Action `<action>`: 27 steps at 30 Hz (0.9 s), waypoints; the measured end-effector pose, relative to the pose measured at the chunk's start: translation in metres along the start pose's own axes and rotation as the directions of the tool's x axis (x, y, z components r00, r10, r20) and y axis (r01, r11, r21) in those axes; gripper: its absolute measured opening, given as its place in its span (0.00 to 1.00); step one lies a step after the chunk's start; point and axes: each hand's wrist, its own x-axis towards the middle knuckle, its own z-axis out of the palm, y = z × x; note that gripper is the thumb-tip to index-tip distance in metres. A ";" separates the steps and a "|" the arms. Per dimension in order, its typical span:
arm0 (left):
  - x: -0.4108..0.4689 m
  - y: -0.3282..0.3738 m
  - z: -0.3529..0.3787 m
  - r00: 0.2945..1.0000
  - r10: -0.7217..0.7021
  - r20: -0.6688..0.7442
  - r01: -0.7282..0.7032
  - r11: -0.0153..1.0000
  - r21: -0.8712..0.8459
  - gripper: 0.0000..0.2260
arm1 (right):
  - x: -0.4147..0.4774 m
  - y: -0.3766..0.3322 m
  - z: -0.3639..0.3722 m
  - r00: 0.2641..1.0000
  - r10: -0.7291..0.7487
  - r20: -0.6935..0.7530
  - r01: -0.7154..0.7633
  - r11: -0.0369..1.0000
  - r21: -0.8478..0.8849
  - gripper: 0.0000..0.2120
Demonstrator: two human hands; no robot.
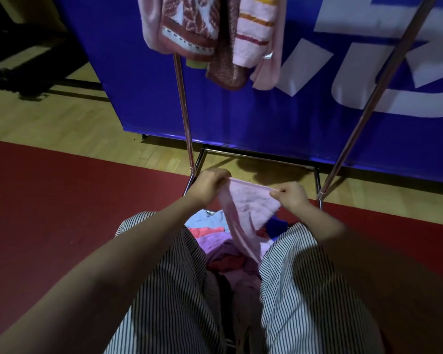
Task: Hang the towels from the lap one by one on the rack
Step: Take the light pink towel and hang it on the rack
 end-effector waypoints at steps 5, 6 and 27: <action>0.009 0.024 -0.022 0.992 0.010 -0.126 -0.007 1.000 0.025 0.07 | -0.001 -0.022 -0.025 0.991 0.022 -0.134 -0.008 0.995 0.101 0.08; 0.012 0.029 -0.029 0.990 0.008 -0.144 -0.004 1.000 0.029 0.08 | -0.001 -0.027 -0.031 0.986 0.032 -0.164 -0.014 0.994 0.108 0.08; 0.033 0.128 -0.138 0.816 -0.047 -0.576 0.081 0.996 0.032 0.11 | -0.041 -0.137 -0.124 0.805 -0.195 -0.560 0.395 0.881 0.261 0.08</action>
